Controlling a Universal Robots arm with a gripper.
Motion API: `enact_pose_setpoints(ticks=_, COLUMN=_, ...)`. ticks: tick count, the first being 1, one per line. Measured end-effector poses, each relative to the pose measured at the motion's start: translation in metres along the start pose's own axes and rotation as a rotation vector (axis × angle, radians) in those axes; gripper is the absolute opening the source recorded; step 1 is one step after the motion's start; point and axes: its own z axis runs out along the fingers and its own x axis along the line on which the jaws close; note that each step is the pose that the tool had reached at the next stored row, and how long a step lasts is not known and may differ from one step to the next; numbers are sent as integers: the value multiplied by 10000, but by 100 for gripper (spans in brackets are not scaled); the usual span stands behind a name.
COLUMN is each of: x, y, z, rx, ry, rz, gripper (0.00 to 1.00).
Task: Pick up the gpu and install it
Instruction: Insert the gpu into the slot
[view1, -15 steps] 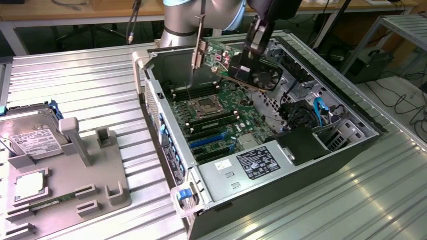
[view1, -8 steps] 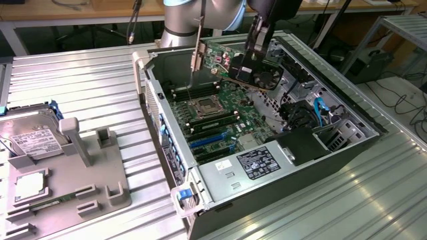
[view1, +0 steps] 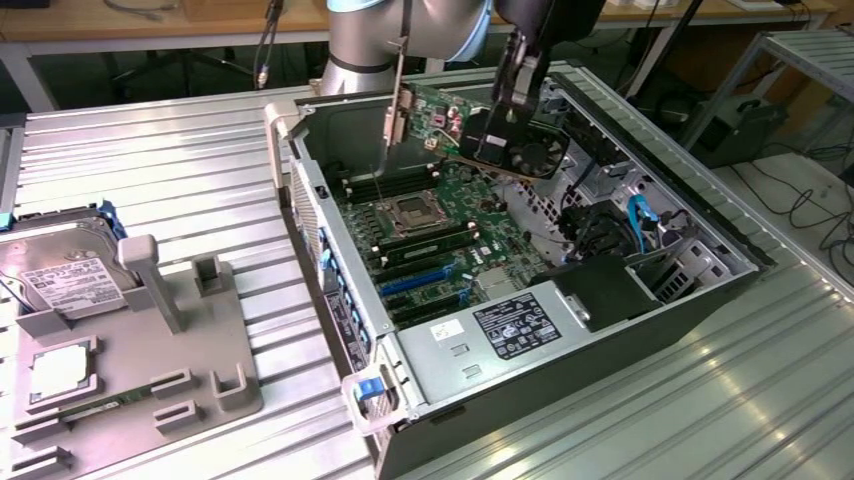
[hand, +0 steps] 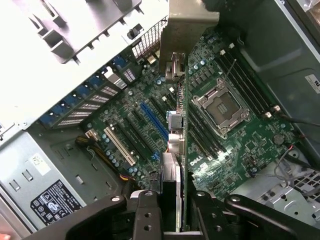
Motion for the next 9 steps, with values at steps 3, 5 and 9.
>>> enact_pose_setpoints(ticks=3, x=0, y=0, z=0, rx=-2, ry=7, rz=-259, gripper=28)
enact_pose_setpoints(ticks=5, x=1, y=-1, z=1, rx=-1, ry=16, rz=-512, gripper=28)
enact_pose_setpoints(ticks=9, x=0, y=-1, z=2, rx=2, ry=37, rz=-1059, gripper=28)
